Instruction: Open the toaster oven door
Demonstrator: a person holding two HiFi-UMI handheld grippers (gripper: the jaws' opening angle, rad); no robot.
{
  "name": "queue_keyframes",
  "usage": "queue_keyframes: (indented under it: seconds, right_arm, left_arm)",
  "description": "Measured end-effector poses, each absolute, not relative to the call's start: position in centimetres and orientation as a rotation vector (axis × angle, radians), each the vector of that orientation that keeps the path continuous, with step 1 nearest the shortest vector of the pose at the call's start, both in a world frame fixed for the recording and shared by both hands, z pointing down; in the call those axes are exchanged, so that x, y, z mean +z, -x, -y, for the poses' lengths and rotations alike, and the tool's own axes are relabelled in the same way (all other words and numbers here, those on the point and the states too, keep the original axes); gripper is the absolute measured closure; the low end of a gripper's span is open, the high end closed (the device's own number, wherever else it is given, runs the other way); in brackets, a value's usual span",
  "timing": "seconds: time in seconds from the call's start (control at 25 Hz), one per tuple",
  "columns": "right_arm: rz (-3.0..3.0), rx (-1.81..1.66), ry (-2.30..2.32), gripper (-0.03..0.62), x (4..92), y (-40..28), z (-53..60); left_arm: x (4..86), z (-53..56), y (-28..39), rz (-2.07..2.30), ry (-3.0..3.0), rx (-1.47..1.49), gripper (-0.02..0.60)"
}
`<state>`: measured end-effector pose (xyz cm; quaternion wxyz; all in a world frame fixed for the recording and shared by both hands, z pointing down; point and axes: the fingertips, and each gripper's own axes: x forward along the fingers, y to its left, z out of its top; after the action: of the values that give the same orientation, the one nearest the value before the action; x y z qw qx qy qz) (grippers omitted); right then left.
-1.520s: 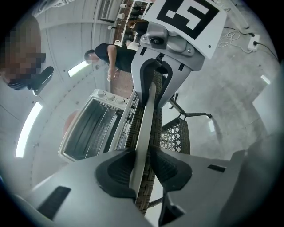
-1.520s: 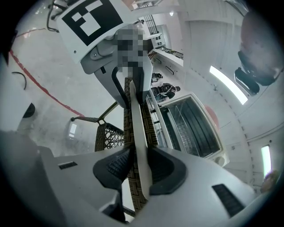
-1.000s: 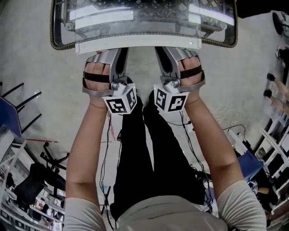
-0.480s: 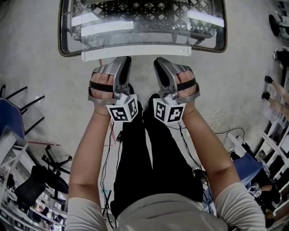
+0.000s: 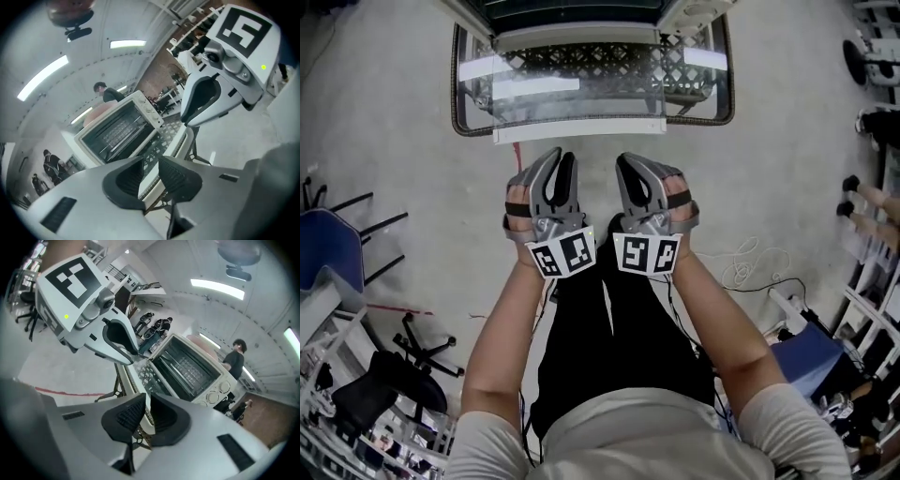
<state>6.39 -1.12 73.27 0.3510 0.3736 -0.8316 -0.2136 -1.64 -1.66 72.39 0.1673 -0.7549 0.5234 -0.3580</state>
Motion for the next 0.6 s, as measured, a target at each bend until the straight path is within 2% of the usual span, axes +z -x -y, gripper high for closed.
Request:
queue_keyframes:
  seconds: [0.6]
  right_arm:
    - [2.413, 0.001, -1.211, 0.568, 55.9, -10.8, -2.1]
  left_arm:
    - [53.9, -1.6, 0.2, -1.857, 2.394, -0.666, 0.537]
